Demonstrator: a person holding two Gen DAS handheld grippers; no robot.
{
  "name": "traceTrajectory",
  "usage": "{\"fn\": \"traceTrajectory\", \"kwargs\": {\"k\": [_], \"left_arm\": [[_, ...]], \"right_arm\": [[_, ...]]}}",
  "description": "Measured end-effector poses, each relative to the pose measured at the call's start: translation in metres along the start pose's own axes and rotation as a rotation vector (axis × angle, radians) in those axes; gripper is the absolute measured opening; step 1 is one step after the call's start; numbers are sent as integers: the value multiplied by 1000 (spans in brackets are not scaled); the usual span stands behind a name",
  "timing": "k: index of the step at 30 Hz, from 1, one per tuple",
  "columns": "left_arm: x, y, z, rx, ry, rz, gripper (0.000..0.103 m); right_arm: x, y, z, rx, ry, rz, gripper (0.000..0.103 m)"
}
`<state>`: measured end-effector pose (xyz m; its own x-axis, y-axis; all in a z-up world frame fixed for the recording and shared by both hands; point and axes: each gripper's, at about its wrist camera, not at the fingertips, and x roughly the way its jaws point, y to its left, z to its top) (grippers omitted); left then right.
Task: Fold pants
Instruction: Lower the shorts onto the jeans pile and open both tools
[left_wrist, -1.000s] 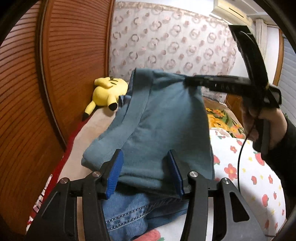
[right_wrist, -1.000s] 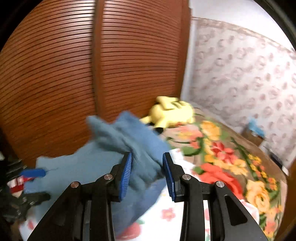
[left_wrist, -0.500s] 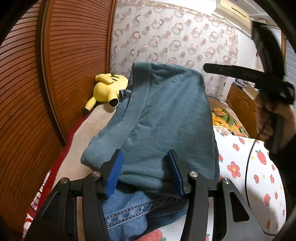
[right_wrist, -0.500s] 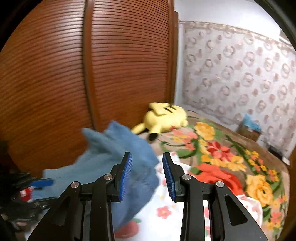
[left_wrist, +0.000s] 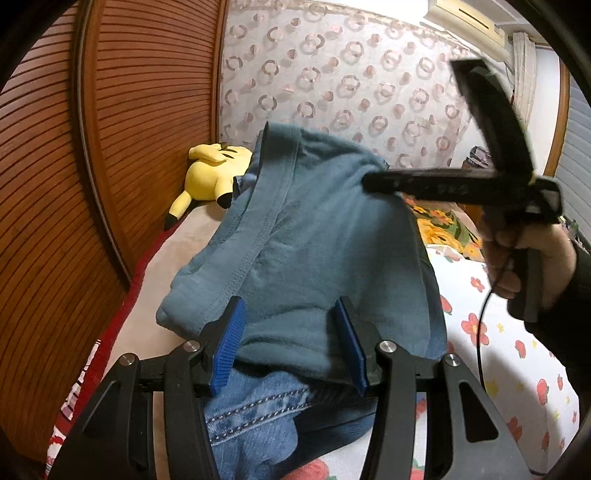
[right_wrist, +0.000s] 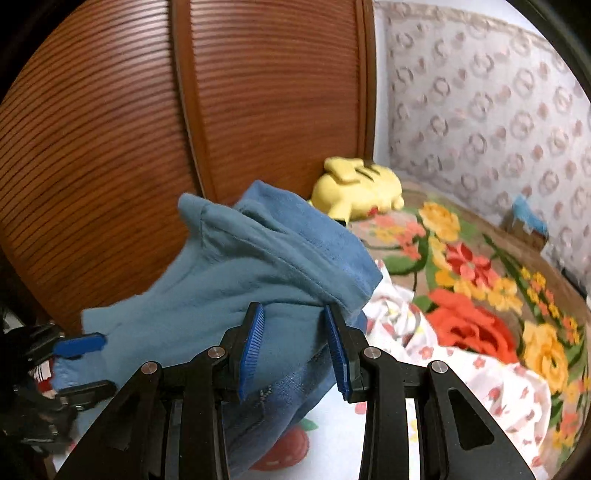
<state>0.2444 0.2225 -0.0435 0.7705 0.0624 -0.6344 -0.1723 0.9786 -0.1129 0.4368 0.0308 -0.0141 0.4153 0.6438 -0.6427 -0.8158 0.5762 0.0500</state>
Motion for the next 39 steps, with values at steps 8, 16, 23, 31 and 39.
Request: {"fn": "traceTrajectory", "kwargs": {"k": [8,16,23,31,39], "left_arm": [[11,-3,1,21,-3,-10,51],[10,-3,3,11,-4,-10,51],[-2,-1,11,19,-23,-15,62],[-35,-13,23,54,-102,-3,79],[-61,-28,28,83,-145,-4,91]], "right_arm": [[41,-19,12,48,58,5,35],[37,-24,10,80,46,16,35],[-1,-14,0,80,-10,10,36],[-58,7,-25,86,-76,0,36],[-103,27,-51,93,-100,-30,42]]}}
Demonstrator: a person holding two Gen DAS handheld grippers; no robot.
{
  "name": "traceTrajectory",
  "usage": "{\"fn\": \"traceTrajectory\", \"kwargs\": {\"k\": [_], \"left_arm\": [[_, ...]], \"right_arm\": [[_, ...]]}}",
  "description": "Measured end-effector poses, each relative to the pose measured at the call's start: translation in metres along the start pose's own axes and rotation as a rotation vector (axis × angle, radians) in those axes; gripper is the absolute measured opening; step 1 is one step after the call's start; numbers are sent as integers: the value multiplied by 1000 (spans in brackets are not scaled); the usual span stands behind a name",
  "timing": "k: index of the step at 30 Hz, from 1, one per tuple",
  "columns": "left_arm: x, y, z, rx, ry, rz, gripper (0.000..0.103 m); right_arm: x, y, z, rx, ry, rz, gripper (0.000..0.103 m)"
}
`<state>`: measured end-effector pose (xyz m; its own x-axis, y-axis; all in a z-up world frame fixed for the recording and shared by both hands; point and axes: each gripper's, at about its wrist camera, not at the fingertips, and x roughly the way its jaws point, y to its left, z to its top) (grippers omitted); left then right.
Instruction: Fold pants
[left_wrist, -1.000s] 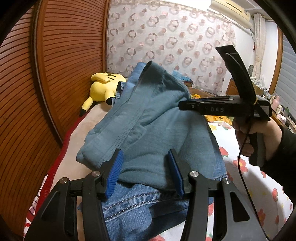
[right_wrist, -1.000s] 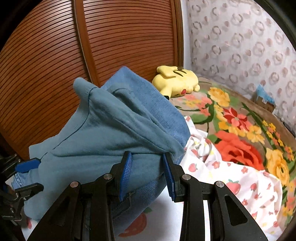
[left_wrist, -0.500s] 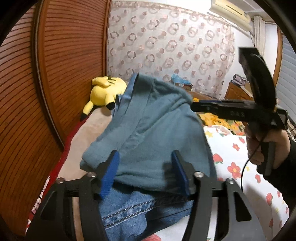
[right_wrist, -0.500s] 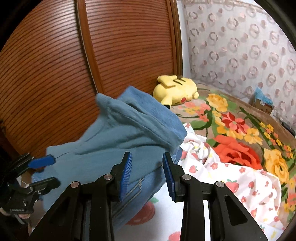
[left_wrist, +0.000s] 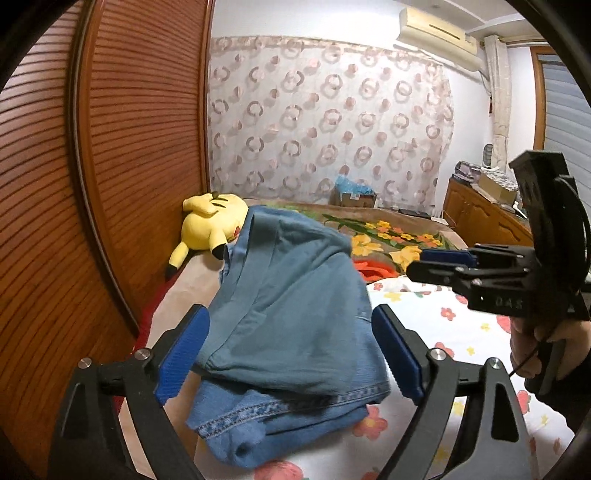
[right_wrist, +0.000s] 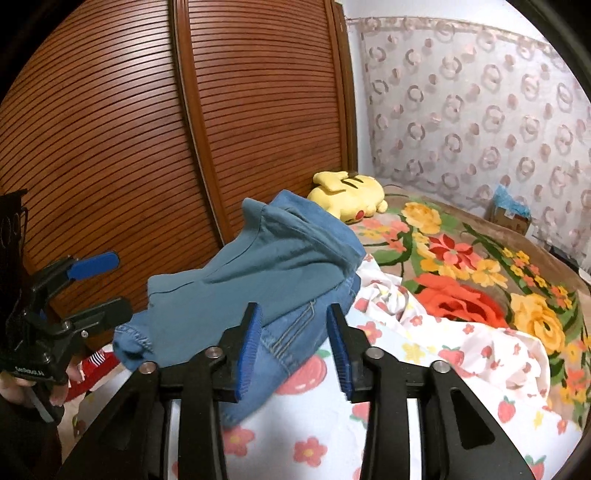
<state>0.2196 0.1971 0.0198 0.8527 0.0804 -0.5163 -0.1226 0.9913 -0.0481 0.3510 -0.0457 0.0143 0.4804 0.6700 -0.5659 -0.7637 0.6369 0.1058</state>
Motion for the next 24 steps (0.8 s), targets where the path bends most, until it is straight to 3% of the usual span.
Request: {"fn": "traceTrajectory", "kwargs": {"k": [7,18,24], "left_arm": [[-30,-19,2,35,-40,-24,95],[-65,-45,-12,51,-55,-47,95],[-79,-63,-28,68,-68,-100,95]], "right_arm": [[-47,14,-17,13,-46,-46,62],[-116,50,-64,50,-76,-121,63],[-149,71,-93,70,-86,-182,63]]}}
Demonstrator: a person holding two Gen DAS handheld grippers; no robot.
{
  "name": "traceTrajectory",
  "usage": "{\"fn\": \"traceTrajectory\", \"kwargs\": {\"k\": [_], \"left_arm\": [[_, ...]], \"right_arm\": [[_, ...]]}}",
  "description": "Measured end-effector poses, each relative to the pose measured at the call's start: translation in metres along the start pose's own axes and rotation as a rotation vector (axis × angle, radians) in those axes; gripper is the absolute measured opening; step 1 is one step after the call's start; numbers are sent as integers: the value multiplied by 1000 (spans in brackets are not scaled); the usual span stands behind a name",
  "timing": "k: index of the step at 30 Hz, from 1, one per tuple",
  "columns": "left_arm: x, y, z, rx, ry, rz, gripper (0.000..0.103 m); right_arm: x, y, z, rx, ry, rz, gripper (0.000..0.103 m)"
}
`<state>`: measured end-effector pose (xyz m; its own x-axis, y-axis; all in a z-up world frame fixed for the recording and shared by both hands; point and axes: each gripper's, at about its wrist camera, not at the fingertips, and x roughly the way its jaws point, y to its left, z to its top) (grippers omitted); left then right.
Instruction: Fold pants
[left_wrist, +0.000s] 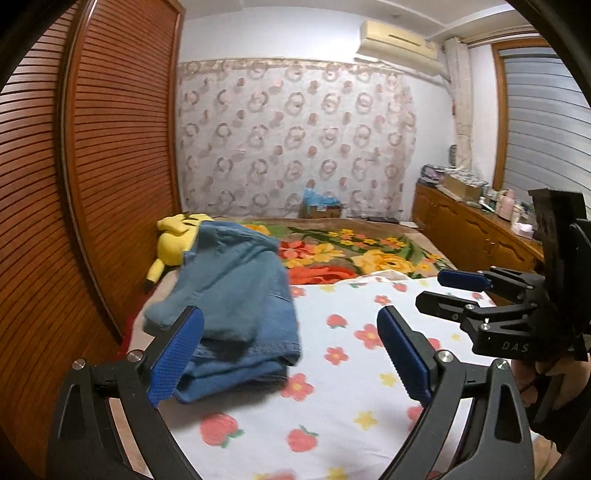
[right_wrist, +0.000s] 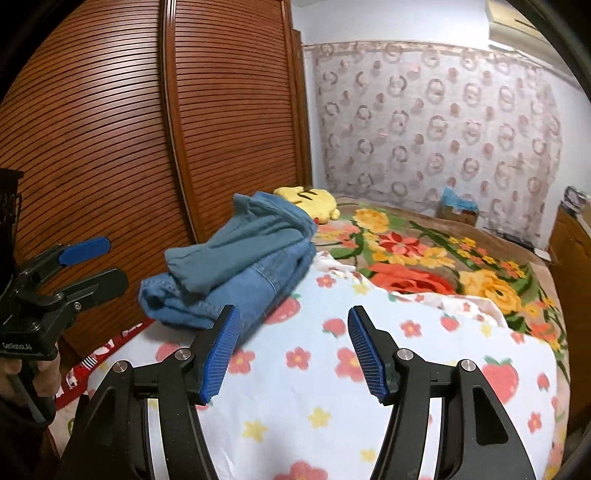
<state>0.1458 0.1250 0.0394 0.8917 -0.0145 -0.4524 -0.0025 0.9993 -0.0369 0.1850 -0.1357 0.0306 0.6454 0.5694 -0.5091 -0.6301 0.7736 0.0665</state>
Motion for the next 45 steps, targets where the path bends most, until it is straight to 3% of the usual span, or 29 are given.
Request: {"fn": "traceTrajectory", "kwargs": {"k": [11,25,45], "left_arm": [[-15,-41,-35,18,40,-75,95],[-56,-75,-57,54,40,-97,95],[-87,-102,-51,79,2,-139,95]], "right_arm": [[-56,20,-42,67,-10,-67,63],[-120,51,-71,114,-46,-118,63],[-167,73,-85,159,-95,-228,66]]}}
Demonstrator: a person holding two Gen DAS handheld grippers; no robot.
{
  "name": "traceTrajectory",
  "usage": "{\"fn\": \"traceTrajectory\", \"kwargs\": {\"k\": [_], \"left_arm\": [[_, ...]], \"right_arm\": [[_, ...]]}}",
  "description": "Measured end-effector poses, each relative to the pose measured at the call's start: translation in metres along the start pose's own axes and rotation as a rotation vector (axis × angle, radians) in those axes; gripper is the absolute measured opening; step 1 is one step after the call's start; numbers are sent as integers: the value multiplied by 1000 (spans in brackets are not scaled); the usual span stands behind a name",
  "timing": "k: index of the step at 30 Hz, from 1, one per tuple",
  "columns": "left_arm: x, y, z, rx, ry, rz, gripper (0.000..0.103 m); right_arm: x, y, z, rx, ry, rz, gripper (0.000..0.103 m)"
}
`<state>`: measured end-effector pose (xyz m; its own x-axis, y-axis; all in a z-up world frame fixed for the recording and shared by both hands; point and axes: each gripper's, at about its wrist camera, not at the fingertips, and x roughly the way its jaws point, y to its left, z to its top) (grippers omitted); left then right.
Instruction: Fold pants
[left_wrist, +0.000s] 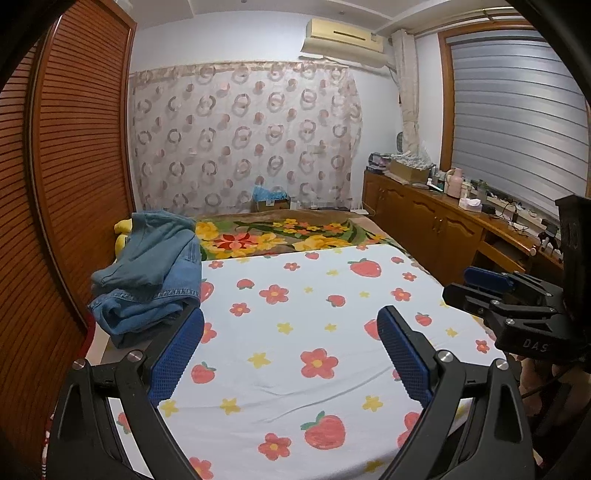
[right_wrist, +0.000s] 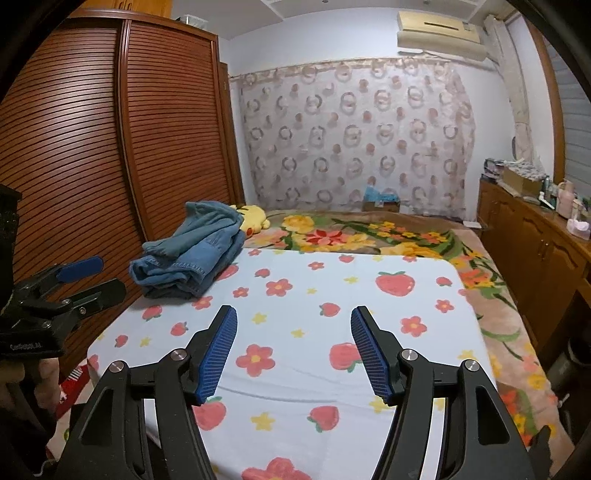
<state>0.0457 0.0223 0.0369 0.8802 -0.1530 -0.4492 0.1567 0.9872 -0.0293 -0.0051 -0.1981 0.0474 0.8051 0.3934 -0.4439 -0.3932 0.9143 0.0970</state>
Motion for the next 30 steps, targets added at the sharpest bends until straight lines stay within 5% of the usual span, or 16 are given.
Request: {"fn": "traceTrajectory", "kwargs": {"k": [30], "left_arm": [[-26,-1,5,-5,-52,13,95]], "right_arm": [[-48,1,-19,26,-75,-53,67]]}}
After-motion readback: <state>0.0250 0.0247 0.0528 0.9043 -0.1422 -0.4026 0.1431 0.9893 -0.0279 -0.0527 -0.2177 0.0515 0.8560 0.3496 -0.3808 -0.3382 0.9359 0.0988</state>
